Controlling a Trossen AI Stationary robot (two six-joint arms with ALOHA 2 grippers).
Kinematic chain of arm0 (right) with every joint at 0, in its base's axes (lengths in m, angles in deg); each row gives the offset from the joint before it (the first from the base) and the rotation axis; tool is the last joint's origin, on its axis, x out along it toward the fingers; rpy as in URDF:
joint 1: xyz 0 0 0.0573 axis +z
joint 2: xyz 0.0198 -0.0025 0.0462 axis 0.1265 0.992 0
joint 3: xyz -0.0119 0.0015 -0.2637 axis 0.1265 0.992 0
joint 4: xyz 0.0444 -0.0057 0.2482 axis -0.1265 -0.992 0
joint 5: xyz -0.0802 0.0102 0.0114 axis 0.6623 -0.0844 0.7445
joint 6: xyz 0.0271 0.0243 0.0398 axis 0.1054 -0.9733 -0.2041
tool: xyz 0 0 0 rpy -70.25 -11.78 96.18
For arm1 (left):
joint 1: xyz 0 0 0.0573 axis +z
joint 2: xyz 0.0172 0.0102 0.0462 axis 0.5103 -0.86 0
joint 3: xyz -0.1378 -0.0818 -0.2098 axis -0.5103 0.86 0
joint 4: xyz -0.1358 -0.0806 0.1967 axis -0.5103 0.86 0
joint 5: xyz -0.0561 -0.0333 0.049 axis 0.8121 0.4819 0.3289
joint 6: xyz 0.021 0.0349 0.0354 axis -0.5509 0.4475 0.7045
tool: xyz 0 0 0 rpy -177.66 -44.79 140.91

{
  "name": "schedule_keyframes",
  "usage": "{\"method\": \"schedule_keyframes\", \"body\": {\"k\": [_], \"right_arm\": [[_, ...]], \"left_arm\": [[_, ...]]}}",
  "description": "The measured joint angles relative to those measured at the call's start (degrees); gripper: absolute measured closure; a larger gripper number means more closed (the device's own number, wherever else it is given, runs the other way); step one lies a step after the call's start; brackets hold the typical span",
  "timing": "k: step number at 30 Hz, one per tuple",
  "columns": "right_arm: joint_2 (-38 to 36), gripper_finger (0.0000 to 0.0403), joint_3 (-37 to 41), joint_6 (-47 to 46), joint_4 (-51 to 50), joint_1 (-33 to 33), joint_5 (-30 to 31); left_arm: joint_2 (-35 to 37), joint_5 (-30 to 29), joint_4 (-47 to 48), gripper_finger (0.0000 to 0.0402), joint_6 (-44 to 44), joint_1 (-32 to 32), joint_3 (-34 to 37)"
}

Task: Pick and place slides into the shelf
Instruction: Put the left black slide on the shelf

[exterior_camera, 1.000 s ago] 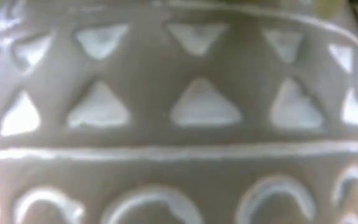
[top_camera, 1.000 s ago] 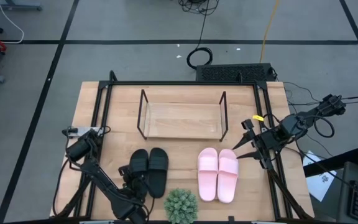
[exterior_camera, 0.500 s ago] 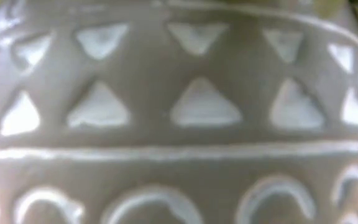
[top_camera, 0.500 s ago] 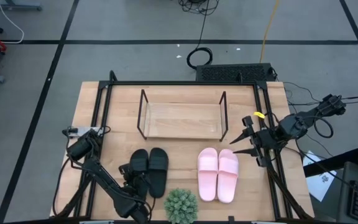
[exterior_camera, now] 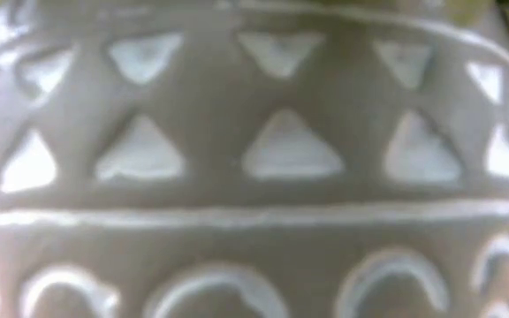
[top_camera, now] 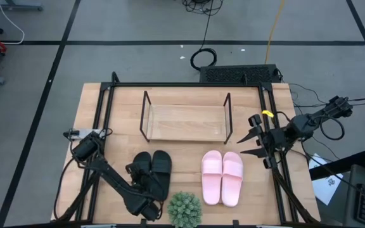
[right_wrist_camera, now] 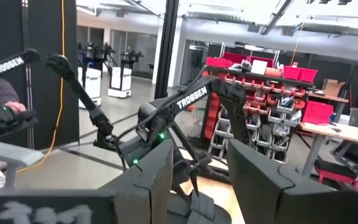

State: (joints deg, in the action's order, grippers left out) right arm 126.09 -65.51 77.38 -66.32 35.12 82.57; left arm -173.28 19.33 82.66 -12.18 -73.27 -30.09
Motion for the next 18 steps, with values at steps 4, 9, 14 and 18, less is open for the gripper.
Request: {"method": "schedule_keyframes", "body": {"k": [4,9,14,18], "right_arm": [[0.0,0.0259,0.0,-0.8,-0.2,0.0,0.0],[0.0,0.0259,0.0,-0.8,-0.4,0.0,-0.1],[0.0,0.0259,0.0,-0.5,-0.4,0.0,0.0],[0.0,0.0259,0.0,-0.3,-0.4,0.0,0.0]], "left_arm": [[-0.5,1.4,0.0,0.0257,0.3,-1.1,0.0],[-0.5,2.2,1.1,0.0257,-0.6,-3.0,0.0],[-0.6,1.6,1.0,0.0257,-0.5,-3.3,0.0],[-2.5,1.4,1.1,0.0257,0.7,-3.4,0.0]]}}
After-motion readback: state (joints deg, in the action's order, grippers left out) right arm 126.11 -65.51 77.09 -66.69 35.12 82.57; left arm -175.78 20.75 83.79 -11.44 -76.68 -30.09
